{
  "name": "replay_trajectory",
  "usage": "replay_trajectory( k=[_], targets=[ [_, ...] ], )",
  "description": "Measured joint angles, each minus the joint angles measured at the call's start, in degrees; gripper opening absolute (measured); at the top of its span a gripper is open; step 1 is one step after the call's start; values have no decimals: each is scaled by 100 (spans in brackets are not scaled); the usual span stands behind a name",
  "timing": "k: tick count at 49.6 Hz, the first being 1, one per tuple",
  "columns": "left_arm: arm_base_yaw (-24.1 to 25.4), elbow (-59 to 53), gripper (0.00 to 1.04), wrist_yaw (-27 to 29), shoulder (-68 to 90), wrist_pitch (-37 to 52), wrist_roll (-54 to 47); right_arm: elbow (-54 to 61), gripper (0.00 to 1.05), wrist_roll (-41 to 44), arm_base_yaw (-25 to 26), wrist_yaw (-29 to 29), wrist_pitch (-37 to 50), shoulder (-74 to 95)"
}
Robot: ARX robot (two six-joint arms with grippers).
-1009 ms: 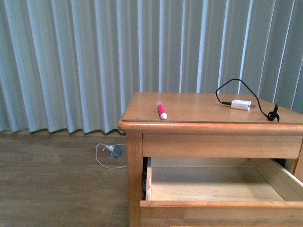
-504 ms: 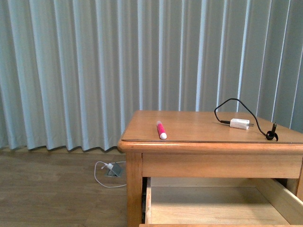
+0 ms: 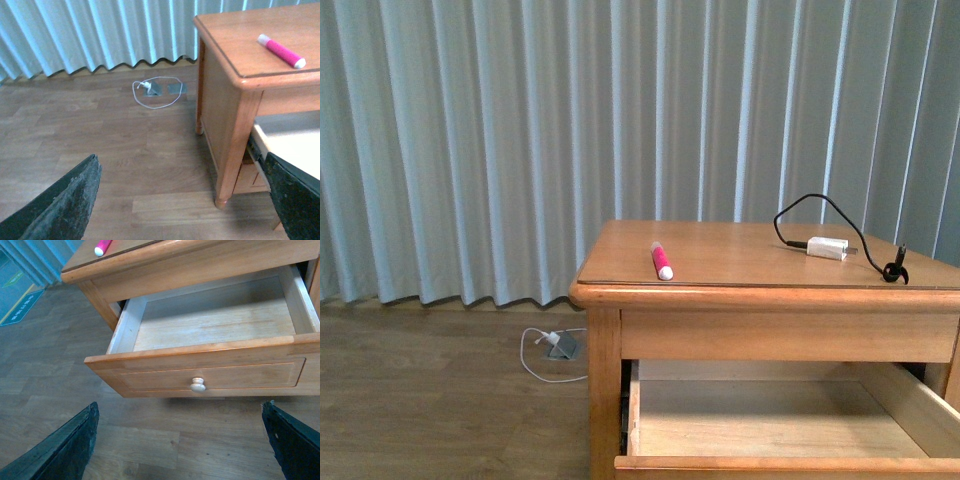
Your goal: Place pink marker in drawer with both arms
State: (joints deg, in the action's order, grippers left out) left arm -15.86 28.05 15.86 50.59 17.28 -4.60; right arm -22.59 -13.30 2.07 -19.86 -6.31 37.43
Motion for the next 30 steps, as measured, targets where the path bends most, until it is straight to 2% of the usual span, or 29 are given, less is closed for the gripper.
replay_trajectory(
  k=[13, 24, 30],
  targets=[
    [-813, 1729, 99, 26, 2227, 404, -286, 0, 96, 2, 0, -2, 2, 0],
    [-1086, 3274, 99, 175, 3851, 282, -260, 0, 96, 2, 0, -2, 2, 0],
    [-1150, 4352, 99, 229, 4767, -85, -118, 0, 96, 2, 0, -2, 2, 0]
  ],
)
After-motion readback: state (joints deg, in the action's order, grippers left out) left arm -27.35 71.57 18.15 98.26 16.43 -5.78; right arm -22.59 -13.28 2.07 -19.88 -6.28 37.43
